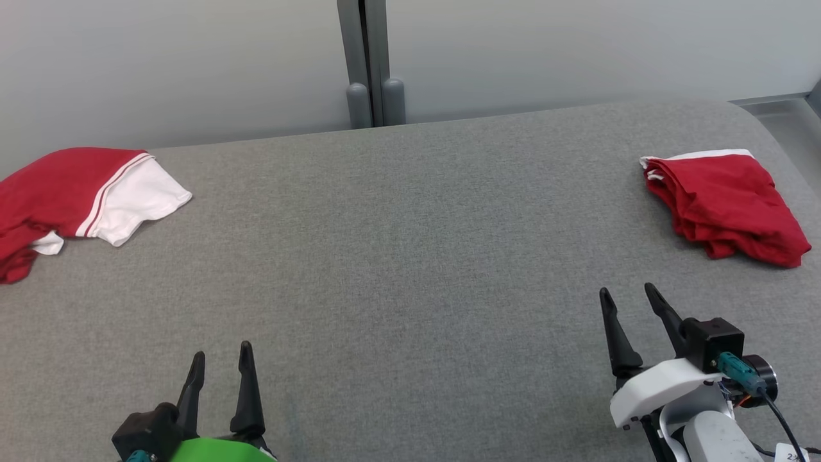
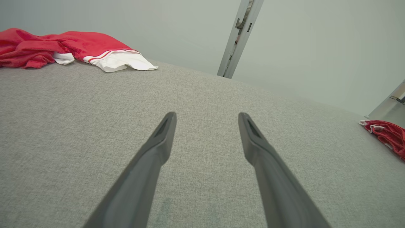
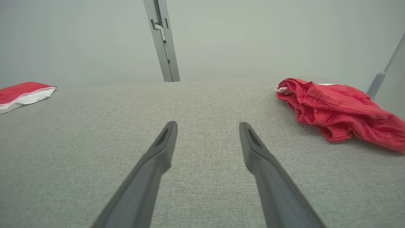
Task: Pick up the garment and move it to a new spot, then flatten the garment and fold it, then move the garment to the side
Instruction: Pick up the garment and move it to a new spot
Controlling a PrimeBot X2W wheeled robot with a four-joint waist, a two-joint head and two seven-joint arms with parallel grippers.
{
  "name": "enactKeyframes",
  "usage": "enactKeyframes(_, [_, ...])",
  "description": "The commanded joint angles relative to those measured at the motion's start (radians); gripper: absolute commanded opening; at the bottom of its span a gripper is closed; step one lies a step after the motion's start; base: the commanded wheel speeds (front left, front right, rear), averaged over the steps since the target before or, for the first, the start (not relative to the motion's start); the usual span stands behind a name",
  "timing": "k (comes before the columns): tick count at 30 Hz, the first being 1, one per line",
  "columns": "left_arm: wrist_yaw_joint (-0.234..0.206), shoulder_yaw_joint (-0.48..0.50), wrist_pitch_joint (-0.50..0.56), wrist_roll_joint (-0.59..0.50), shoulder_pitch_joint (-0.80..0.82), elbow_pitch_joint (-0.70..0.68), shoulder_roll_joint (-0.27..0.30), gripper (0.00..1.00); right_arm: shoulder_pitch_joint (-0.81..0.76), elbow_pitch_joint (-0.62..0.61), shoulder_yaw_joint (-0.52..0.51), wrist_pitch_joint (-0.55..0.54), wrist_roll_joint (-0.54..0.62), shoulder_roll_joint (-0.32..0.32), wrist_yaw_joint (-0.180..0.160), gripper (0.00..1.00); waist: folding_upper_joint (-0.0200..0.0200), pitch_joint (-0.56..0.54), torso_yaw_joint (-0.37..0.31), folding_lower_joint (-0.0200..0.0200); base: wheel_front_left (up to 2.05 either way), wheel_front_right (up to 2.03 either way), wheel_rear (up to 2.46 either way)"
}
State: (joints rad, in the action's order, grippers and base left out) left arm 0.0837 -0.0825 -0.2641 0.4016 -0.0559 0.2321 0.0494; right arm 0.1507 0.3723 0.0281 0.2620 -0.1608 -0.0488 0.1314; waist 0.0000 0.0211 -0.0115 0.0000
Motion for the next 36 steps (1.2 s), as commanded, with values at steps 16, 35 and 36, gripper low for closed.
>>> enactKeyframes(16, [0.003,-0.005,0.0,-0.024,0.007,-0.011,0.003,1.0,-0.018,-0.019,0.008,0.004,0.0,-0.004,-0.001,1.0,0.0,-0.009,0.265,0.0,0.0,0.0,0.0])
enactKeyframes(35, [0.015,0.019,0.0,-0.045,-0.024,-0.01,0.003,1.0,-0.038,-0.022,0.045,0.004,-0.027,-0.004,-0.001,1.0,0.0,-0.029,0.411,0.0,0.0,0.0,0.0])
enactKeyframes(36, [0.016,0.022,0.0,-0.045,-0.024,-0.011,0.003,1.0,-0.035,-0.023,0.048,0.004,-0.026,-0.004,-0.001,1.0,0.0,-0.026,0.409,0.0,0.0,0.0,0.0])
